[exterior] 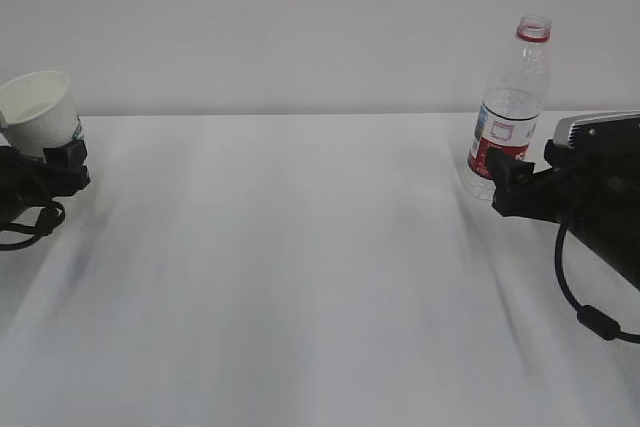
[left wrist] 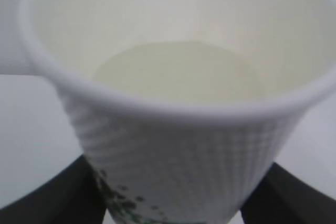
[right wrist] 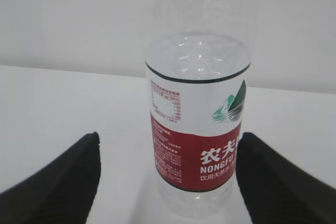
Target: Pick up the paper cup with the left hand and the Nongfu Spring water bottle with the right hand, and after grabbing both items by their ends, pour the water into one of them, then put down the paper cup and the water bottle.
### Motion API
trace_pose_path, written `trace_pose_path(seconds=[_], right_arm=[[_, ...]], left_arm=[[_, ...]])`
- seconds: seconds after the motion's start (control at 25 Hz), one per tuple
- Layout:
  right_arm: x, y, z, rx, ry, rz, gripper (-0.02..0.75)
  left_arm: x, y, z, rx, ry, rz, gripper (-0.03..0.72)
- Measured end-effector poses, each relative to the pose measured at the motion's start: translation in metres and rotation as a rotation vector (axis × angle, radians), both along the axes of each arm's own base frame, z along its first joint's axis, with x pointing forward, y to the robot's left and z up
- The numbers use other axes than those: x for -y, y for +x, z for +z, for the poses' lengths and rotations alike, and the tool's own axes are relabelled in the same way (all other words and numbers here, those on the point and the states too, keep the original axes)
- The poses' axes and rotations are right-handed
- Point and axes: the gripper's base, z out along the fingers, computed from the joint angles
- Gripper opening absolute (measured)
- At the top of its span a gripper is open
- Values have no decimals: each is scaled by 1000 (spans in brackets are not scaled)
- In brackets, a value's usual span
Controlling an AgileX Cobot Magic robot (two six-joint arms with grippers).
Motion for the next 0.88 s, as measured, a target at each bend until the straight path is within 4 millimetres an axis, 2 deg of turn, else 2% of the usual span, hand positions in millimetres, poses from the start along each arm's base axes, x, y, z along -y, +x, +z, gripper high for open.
trace_pose_path(seconds=[0.12, 0.48, 0.88], right_arm=[[-1, 0, 0, 0, -3, 11, 598], [-1, 0, 0, 0, -4, 18, 597], [-2, 0, 0, -1, 1, 17, 596]], left_arm=[[-1, 0, -2, 1, -3, 10, 500], [-3, -2, -26, -66, -6, 30, 500], [-3, -2, -27, -69, -7, 35, 500]])
